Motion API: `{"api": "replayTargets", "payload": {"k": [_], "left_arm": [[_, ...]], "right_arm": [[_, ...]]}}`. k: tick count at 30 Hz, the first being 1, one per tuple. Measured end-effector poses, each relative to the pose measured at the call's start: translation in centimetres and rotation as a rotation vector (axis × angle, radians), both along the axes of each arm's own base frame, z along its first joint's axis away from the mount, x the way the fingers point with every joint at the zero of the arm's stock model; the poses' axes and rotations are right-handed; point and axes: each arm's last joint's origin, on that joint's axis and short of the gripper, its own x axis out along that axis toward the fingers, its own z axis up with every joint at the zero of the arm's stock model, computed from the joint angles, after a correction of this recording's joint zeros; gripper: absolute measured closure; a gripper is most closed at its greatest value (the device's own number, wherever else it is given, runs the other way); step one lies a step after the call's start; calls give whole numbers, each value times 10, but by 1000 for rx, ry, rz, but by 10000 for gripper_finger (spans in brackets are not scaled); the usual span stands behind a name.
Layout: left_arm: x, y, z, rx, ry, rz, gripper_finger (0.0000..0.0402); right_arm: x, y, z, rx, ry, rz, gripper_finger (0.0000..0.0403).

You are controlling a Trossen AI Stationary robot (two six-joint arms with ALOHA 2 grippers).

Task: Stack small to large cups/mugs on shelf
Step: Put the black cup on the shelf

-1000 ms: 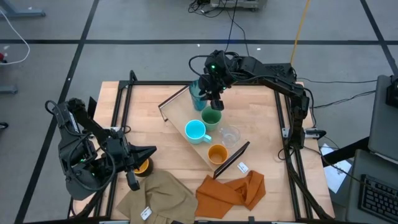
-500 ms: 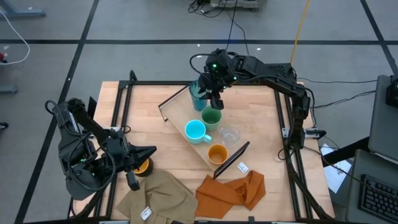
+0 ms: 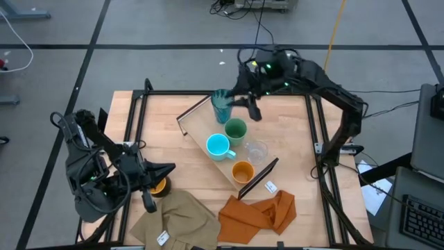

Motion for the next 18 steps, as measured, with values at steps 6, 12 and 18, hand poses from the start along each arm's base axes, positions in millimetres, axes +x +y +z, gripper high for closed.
{"api": "replayTargets", "payload": {"k": [6,12,18], "left_arm": [[-8,11,9,40,8,-10,392],[-32,44,11,-68,45,-33,392],[-52,77,-17,-309,411,-52,392]], "right_arm": [[-4,47,22,136,-123,218,298],[-2,95,30,211,-165,373,314],[-4,125,28,259,-123,424,319]]}}
